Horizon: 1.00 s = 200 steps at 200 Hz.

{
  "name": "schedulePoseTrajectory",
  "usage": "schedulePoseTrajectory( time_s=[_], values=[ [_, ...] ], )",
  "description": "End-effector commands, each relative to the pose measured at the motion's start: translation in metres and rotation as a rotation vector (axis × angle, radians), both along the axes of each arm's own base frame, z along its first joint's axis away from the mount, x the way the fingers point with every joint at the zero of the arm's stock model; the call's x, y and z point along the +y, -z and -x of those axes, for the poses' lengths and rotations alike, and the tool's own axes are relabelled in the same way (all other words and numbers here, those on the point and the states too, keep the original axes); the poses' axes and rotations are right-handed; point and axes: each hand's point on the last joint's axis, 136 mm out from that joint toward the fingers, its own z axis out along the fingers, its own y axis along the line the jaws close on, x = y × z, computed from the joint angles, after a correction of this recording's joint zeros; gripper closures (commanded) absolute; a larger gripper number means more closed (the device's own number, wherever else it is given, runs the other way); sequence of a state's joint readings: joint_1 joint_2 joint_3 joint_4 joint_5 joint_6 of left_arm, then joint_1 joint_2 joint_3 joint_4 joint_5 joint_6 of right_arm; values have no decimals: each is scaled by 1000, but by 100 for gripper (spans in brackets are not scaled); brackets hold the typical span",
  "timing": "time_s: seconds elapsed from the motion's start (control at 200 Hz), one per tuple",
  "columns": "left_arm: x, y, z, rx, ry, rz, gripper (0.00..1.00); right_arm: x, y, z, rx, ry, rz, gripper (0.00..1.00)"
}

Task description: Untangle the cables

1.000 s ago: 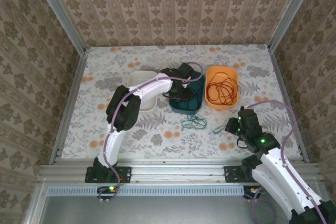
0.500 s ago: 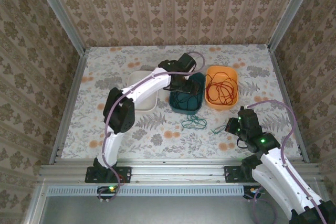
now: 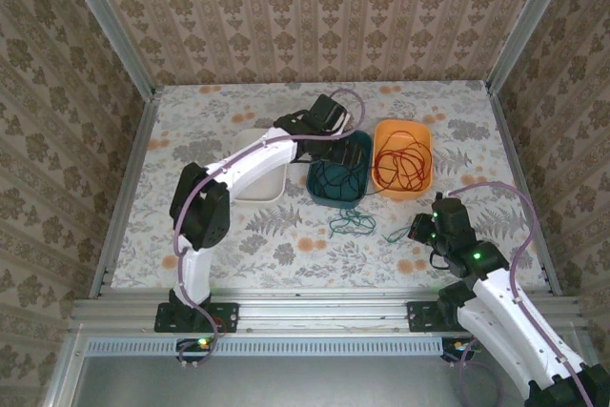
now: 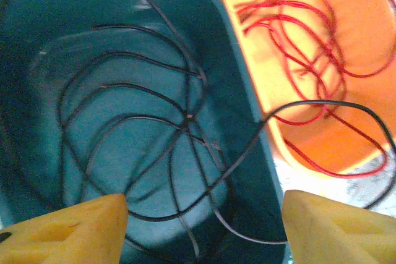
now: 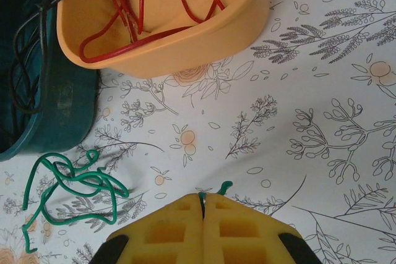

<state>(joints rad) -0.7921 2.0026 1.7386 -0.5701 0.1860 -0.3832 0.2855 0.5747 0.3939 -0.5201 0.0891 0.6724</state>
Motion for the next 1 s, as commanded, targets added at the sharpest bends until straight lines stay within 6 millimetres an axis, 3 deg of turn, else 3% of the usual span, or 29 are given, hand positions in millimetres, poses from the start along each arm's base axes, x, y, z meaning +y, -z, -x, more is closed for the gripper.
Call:
schedulePoseTrajectory(
  time_s=[0.0, 0.3, 0.385, 0.525, 0.69, 0.855, 0.93, 0.995],
  values=[
    [-28, -38, 23, -71, 195, 160, 29, 2, -12, -2, -31, -15, -12, 100],
    [-69, -22, 90, -154, 502, 41, 24, -6, -10, 3, -23, 16, 12, 100],
    [-79, -17, 97, -177, 525, 15, 24, -6, -11, 3, -22, 19, 14, 100],
    [-90, -5, 91, -225, 505, -43, 28, -7, -11, 5, -19, 18, 14, 100],
    [-98, 13, 68, -283, 448, -127, 37, -7, -13, 5, -26, 23, 11, 100],
    [-110, 20, 66, -272, 472, -113, 45, -8, -13, 6, -25, 23, 11, 100],
    [-112, 22, 65, -263, 471, -107, 56, -8, -13, 6, -27, 25, 11, 100],
    [-111, 24, 64, -255, 465, -103, 73, -8, -13, 7, -25, 25, 12, 100]
  ],
)
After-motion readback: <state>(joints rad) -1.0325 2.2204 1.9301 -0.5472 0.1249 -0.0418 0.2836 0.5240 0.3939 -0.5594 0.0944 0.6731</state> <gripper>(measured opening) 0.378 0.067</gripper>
